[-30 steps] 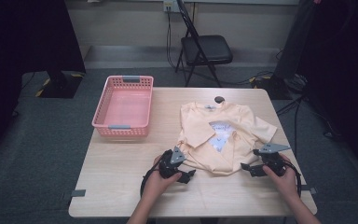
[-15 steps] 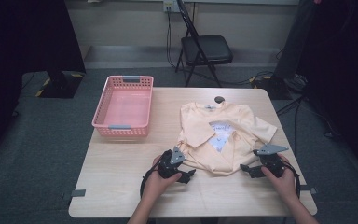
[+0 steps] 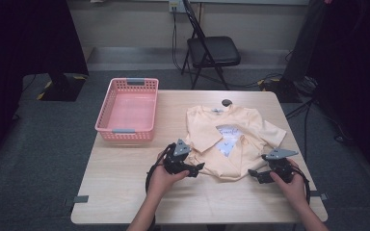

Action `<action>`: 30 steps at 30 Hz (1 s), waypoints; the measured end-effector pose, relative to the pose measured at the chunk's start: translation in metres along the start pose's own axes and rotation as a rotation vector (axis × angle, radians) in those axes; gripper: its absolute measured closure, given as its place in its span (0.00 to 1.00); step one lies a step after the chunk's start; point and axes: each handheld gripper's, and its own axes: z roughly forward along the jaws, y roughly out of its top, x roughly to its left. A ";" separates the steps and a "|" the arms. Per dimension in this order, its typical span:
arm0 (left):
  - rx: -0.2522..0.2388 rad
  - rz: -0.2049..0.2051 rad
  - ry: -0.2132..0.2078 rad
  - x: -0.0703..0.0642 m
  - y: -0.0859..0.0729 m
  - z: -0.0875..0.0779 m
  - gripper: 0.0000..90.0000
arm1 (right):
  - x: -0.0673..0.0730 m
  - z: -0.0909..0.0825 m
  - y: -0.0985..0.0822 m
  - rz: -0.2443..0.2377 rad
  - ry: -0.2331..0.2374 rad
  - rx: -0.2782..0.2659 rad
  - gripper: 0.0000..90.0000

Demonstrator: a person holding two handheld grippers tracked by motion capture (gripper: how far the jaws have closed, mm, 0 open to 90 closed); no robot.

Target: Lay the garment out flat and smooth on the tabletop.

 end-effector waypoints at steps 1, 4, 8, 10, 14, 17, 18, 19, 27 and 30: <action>0.005 0.002 -0.005 0.000 0.004 0.003 0.18 | 0.000 0.000 0.000 0.000 0.000 0.000 0.12; 0.009 -0.002 -0.004 0.002 0.014 0.013 0.19 | 0.000 0.000 0.000 0.001 0.001 0.001 0.11; 0.015 -0.002 -0.009 0.002 0.027 0.031 0.22 | 0.000 0.000 0.000 0.003 0.002 0.002 0.11; 0.016 -0.006 -0.013 0.003 0.031 0.039 0.23 | 0.000 0.000 0.000 0.004 0.002 0.002 0.11; 0.025 -0.021 -0.005 0.006 0.038 0.058 0.28 | -0.001 0.000 0.000 0.004 0.003 0.003 0.11; 0.043 -0.015 0.003 0.008 0.041 0.070 0.33 | 0.000 0.000 0.000 0.004 0.002 0.003 0.11; 0.042 -0.017 0.004 0.008 0.042 0.074 0.34 | 0.000 0.000 0.000 0.003 0.002 0.002 0.11; 0.045 -0.014 0.005 0.009 0.043 0.077 0.35 | 0.000 0.000 0.000 0.003 0.002 0.002 0.11; 0.072 -0.021 0.040 0.012 0.049 0.101 0.47 | -0.001 0.000 0.000 0.004 0.003 0.003 0.11; 0.089 -0.004 0.046 0.011 0.052 0.110 0.52 | -0.001 0.000 0.000 0.005 0.004 0.003 0.11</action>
